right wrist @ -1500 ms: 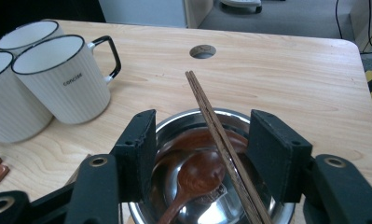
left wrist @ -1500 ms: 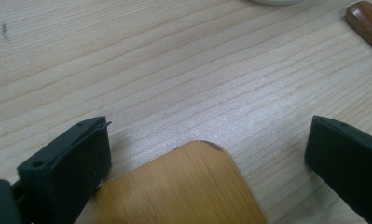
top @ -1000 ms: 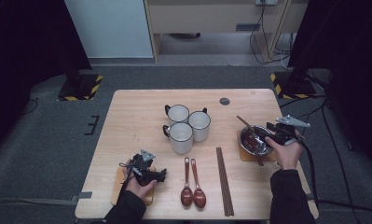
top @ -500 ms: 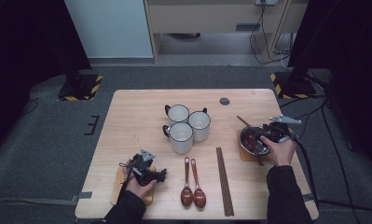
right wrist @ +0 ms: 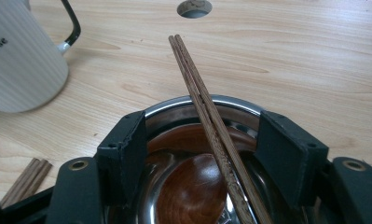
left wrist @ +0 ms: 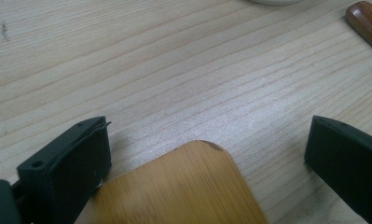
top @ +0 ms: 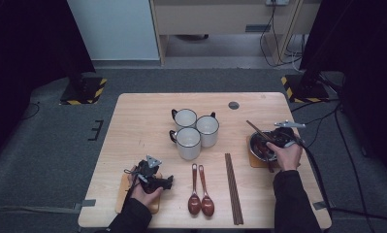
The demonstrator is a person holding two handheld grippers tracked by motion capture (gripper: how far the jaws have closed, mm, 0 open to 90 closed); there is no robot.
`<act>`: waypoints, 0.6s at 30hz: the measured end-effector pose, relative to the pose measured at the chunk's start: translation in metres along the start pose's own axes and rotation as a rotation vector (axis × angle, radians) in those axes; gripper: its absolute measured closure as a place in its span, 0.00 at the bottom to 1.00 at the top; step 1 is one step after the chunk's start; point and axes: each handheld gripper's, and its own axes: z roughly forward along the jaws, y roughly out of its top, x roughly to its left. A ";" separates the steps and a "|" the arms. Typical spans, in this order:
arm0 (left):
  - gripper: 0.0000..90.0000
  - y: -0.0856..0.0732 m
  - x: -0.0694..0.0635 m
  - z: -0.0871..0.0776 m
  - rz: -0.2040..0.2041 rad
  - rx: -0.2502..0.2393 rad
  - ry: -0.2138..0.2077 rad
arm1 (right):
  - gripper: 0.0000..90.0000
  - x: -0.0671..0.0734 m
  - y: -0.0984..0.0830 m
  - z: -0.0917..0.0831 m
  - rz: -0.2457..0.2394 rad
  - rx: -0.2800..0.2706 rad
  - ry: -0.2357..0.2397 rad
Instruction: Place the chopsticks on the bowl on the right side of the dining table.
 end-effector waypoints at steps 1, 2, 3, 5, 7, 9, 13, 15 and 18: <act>0.00 0.000 0.000 0.000 0.000 0.000 0.000 | 0.37 0.000 0.000 0.000 -0.001 0.001 0.000; 0.00 0.000 0.000 0.000 0.000 0.000 0.000 | 0.37 0.000 0.000 0.001 -0.004 0.004 0.000; 0.00 0.000 0.000 0.000 0.000 0.000 0.000 | 0.37 0.000 0.000 0.001 -0.005 0.008 0.000; 0.00 0.000 0.000 0.000 0.000 0.000 0.000 | 0.38 0.000 -0.001 0.002 -0.005 0.011 0.001; 0.00 0.000 0.000 0.000 0.000 0.000 0.000 | 0.38 0.000 -0.001 0.002 -0.013 0.016 0.003; 0.00 0.000 0.000 0.000 0.000 0.000 0.000 | 0.39 0.000 -0.001 0.002 -0.018 0.021 0.008; 0.00 0.000 0.000 0.000 0.000 0.000 0.000 | 0.40 0.003 -0.003 0.003 -0.030 0.035 0.026; 0.00 0.000 0.000 0.000 0.000 0.000 0.000 | 0.40 0.004 -0.003 0.002 -0.035 0.040 0.035; 0.00 0.000 0.000 0.000 0.000 0.000 0.000 | 0.40 0.006 -0.004 0.001 -0.049 0.042 0.048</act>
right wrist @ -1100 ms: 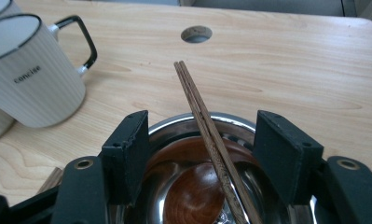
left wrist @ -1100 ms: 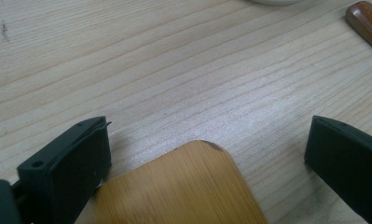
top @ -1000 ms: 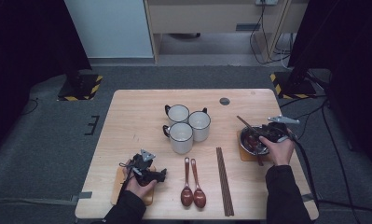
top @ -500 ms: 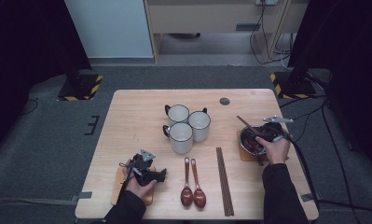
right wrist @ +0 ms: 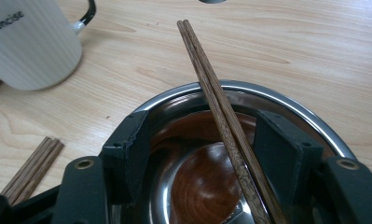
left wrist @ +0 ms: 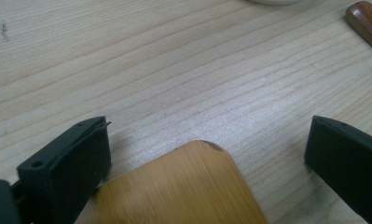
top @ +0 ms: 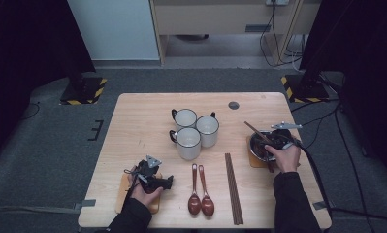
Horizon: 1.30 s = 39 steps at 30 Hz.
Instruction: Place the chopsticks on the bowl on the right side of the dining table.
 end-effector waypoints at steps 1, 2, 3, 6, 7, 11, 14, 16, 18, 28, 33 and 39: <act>0.00 0.000 0.000 0.000 0.000 0.000 0.000 | 0.40 0.001 0.000 0.000 -0.003 0.004 0.006; 0.00 0.000 0.000 0.000 0.000 0.000 0.000 | 0.41 0.001 -0.001 0.000 -0.006 0.008 0.009; 0.00 0.000 0.000 0.000 0.000 0.000 0.000 | 0.41 0.001 -0.001 -0.001 -0.014 0.008 0.011; 0.00 0.000 0.000 0.000 0.000 0.000 0.000 | 0.41 0.003 -0.001 -0.002 -0.018 0.009 0.022; 0.00 0.000 0.000 0.000 0.000 0.000 0.000 | 0.41 0.004 -0.001 -0.003 -0.020 0.007 0.027; 0.00 0.000 0.000 0.000 0.000 0.000 0.000 | 0.42 0.007 -0.002 -0.005 -0.030 0.009 0.046; 0.00 0.000 0.000 0.000 0.000 0.000 0.000 | 0.43 0.008 -0.002 -0.006 -0.032 0.013 0.057; 0.00 0.000 0.000 0.000 0.000 0.000 0.000 | 0.43 0.009 -0.003 -0.006 -0.036 0.017 0.065; 0.00 0.000 0.000 0.000 0.000 0.000 0.000 | 0.43 0.010 -0.003 -0.007 -0.047 0.020 0.069; 0.00 0.000 0.000 0.000 0.000 0.000 0.000 | 0.43 0.012 -0.001 -0.019 -0.043 -0.018 0.081; 0.00 0.000 0.000 0.000 0.000 0.000 0.000 | 0.43 0.013 0.003 -0.035 -0.044 -0.068 0.078; 0.00 0.000 0.000 0.000 0.000 0.000 0.000 | 0.49 0.015 0.000 -0.060 -0.028 -0.117 0.065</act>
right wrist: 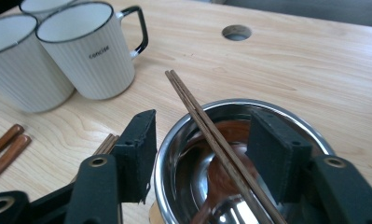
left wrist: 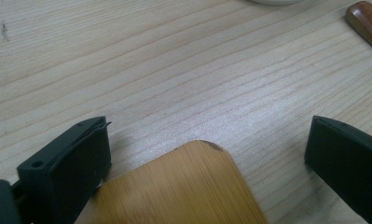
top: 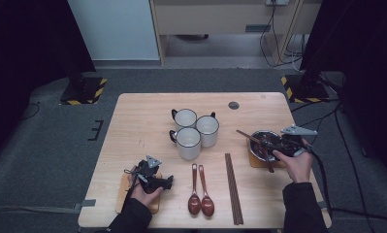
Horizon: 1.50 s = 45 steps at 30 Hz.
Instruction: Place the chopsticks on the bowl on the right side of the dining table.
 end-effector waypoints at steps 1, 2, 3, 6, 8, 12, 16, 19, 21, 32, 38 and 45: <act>0.00 0.000 0.000 0.000 0.000 0.000 0.000 | 0.51 0.000 -0.001 -0.005 0.003 -0.004 -0.006; 0.00 0.000 0.000 0.000 0.000 0.000 0.000 | 0.52 0.000 -0.003 -0.010 0.006 -0.006 -0.014; 0.00 0.000 0.000 0.000 0.000 0.000 0.000 | 0.53 0.000 -0.005 -0.014 0.009 -0.004 -0.017; 0.00 0.000 0.000 0.000 0.000 0.001 0.000 | 0.55 -0.001 -0.011 -0.022 0.017 -0.004 -0.028; 0.00 0.000 0.000 0.000 0.000 0.001 0.000 | 0.58 -0.003 -0.016 -0.027 0.028 -0.002 -0.029; 0.00 0.000 0.000 0.000 0.000 0.001 0.001 | 0.62 -0.007 -0.026 -0.032 0.049 0.004 -0.035; 0.00 0.000 0.000 0.000 0.000 0.001 0.000 | 0.65 -0.011 -0.036 -0.034 0.071 0.028 -0.052; 0.00 0.000 0.000 0.000 0.000 0.000 0.000 | 0.68 -0.015 -0.041 -0.035 0.077 0.041 -0.058; 0.00 0.000 0.000 0.000 0.000 0.001 0.000 | 0.69 -0.019 -0.044 -0.037 0.078 0.046 -0.073; 0.00 0.000 0.000 0.000 0.000 0.001 0.001 | 0.78 -0.030 -0.054 -0.044 0.121 0.060 -0.066; 0.00 0.000 0.000 0.000 0.000 0.001 0.000 | 0.80 -0.034 -0.059 -0.044 0.130 0.090 -0.077; 0.00 0.000 0.000 0.000 0.000 0.001 0.000 | 0.79 -0.036 -0.060 -0.043 0.125 0.123 -0.094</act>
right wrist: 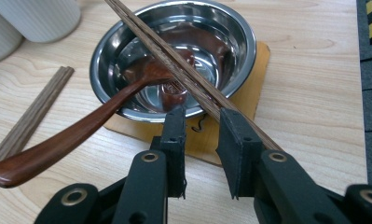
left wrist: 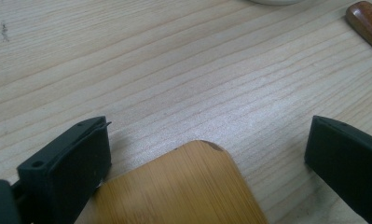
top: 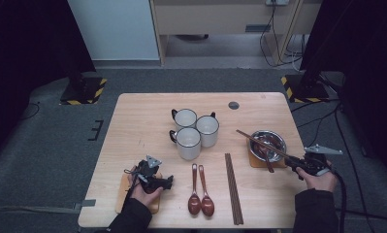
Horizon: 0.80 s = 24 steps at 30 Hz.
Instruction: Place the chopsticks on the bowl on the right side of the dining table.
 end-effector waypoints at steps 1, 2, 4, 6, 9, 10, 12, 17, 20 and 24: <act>0.00 0.000 0.000 0.000 0.000 0.000 0.000 | 0.79 0.000 0.000 0.000 0.005 0.004 -0.004; 0.00 0.000 0.000 0.000 -0.001 -0.001 0.000 | 0.78 -0.001 -0.001 0.000 0.005 0.004 -0.008; 0.00 0.000 0.000 0.000 0.000 0.000 0.000 | 0.77 -0.002 -0.001 0.000 0.009 0.004 -0.014; 0.00 0.000 0.000 0.000 0.000 0.000 0.000 | 0.76 -0.003 -0.001 0.000 0.011 0.002 -0.020; 0.00 0.000 0.000 0.000 0.000 -0.001 0.000 | 0.74 -0.004 -0.001 0.001 0.011 0.000 -0.027; 0.00 0.000 0.000 0.000 0.000 0.000 0.000 | 0.74 -0.004 0.000 0.002 0.011 0.000 -0.029; 0.00 0.000 0.000 0.000 0.000 0.000 0.000 | 0.73 -0.005 0.000 0.002 0.014 0.001 -0.034; 0.00 0.000 0.000 0.000 0.000 0.000 0.000 | 0.70 -0.008 0.000 0.003 0.021 -0.008 -0.050; 0.00 0.000 0.000 0.000 0.000 0.000 0.000 | 0.68 -0.011 0.000 0.002 0.026 -0.013 -0.060; 0.00 0.000 0.000 0.000 0.000 0.000 0.000 | 0.66 -0.013 0.000 0.004 0.033 -0.020 -0.078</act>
